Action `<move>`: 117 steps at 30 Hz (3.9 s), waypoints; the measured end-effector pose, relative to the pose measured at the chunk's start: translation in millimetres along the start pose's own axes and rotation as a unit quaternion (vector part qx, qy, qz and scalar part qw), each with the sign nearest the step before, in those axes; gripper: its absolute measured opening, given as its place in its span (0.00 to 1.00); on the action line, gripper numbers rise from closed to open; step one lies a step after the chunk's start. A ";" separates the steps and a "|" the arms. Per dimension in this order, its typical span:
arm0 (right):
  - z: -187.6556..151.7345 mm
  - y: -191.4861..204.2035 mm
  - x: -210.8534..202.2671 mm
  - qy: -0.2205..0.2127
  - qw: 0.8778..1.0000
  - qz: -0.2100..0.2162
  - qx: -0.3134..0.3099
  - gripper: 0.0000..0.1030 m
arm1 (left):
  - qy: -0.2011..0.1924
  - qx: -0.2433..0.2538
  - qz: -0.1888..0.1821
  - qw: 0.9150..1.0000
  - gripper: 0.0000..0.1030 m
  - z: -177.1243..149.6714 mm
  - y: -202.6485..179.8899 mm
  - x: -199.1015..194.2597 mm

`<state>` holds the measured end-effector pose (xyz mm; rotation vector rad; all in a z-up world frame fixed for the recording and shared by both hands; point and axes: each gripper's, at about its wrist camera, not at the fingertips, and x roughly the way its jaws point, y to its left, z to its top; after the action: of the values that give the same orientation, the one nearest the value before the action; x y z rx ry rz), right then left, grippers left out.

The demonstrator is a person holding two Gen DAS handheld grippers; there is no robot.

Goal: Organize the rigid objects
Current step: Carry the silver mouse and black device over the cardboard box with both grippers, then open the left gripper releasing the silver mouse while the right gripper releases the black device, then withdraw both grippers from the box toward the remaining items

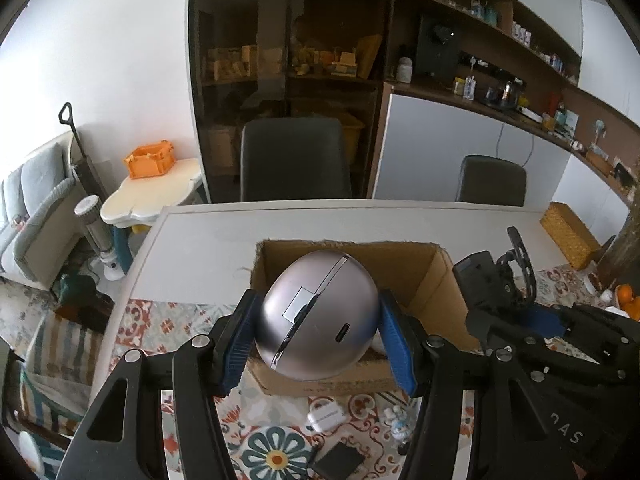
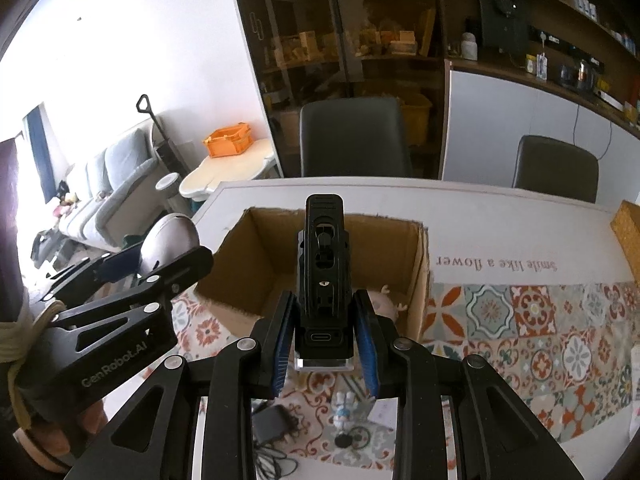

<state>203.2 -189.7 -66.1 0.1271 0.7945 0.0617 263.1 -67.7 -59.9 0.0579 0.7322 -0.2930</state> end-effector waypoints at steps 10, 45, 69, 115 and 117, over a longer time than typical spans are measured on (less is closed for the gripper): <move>23.3 -13.5 32.9 0.044 0.999 -0.001 0.014 0.29 | 0.058 -0.004 0.011 0.998 0.57 23.4 0.5 43.9; 21.9 -20.2 103.0 0.135 0.991 -0.006 0.009 0.29 | 0.096 -0.002 0.136 0.986 0.82 5.9 17.3 62.3; -0.4 -20.7 17.6 0.046 0.997 -0.058 0.008 0.59 | 0.059 -0.004 0.105 0.993 0.84 -25.3 -4.7 6.1; -135.1 -33.4 17.1 0.150 0.984 -0.050 0.087 0.59 | 0.174 0.038 0.004 0.984 0.84 -157.0 -22.6 26.2; -139.8 -34.1 19.4 0.157 0.982 -0.050 0.091 0.59 | 0.177 0.040 -0.004 0.983 0.84 -160.4 -23.7 29.1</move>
<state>117.1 -208.8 -181.4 0.2551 1.1213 -0.0889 172.6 -72.7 -197.5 0.1856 1.0736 -0.3243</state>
